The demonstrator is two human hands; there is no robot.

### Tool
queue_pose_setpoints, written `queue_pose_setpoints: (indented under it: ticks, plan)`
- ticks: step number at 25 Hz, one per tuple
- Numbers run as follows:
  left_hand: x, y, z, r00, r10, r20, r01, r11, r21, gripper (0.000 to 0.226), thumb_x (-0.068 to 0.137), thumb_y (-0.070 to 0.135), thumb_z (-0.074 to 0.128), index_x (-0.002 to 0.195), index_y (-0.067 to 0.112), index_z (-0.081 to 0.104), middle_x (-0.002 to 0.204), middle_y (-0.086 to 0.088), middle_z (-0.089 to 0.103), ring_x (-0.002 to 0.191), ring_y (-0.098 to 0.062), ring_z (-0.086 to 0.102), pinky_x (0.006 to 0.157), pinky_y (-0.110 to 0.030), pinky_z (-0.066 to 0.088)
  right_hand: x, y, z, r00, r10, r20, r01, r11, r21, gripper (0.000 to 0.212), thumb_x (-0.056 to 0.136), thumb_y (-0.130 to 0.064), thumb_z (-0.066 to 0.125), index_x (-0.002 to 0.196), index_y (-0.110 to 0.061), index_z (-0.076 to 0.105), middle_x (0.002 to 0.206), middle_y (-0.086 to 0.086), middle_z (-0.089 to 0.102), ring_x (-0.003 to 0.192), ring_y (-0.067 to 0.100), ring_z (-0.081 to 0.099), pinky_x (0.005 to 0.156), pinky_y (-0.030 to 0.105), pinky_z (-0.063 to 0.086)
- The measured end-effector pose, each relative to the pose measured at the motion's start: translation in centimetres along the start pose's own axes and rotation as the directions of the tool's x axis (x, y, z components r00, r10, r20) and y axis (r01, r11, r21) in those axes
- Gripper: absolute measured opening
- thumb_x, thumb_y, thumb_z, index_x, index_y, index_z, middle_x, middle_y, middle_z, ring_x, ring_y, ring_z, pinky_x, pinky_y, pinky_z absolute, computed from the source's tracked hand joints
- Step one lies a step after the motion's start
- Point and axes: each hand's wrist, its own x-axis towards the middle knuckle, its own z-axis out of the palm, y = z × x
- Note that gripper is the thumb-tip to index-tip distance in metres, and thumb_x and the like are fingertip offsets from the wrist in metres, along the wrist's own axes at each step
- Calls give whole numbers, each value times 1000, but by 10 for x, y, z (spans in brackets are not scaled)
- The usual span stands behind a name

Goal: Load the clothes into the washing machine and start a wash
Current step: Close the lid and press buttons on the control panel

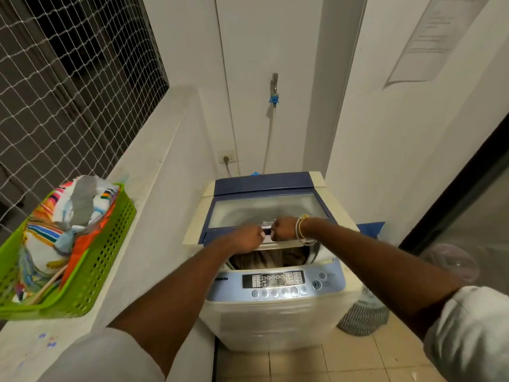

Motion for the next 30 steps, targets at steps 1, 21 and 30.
queue_pose_setpoints:
  ticks: [1, 21, 30]
  plan:
    - [-2, -6, 16, 1000, -3, 12, 3, 1000, -20, 27, 101, 17, 43, 102, 6, 67, 103, -14, 65, 88, -21, 56, 77, -32, 42, 1, 5, 16, 1000, 7, -4, -7, 1000, 3, 18, 85, -27, 55, 80, -13, 65, 83, 6, 66, 73, 21, 56, 70, 29, 47]
    - [-5, -43, 110, 960, 40, -277, -87, 983, -160, 27, 100, 16, 45, 118, 11, 64, 115, -7, 63, 106, -23, 57, 93, -39, 46, -3, 39, 103, 916, 10, -400, 5, 999, 35, 21, 89, -27, 47, 99, -19, 65, 98, 6, 64, 91, 25, 59, 72, 33, 51]
    - [-35, -30, 120, 926, 89, -367, -57, 994, 98, 49, 103, 36, 37, 147, 13, 39, 150, -8, 43, 140, -22, 37, 117, -42, 31, -30, 25, 124, 896, 19, -444, -81, 989, -121, 60, 98, -47, 35, 146, -11, 37, 152, 11, 36, 141, 29, 29, 115, 46, 28]
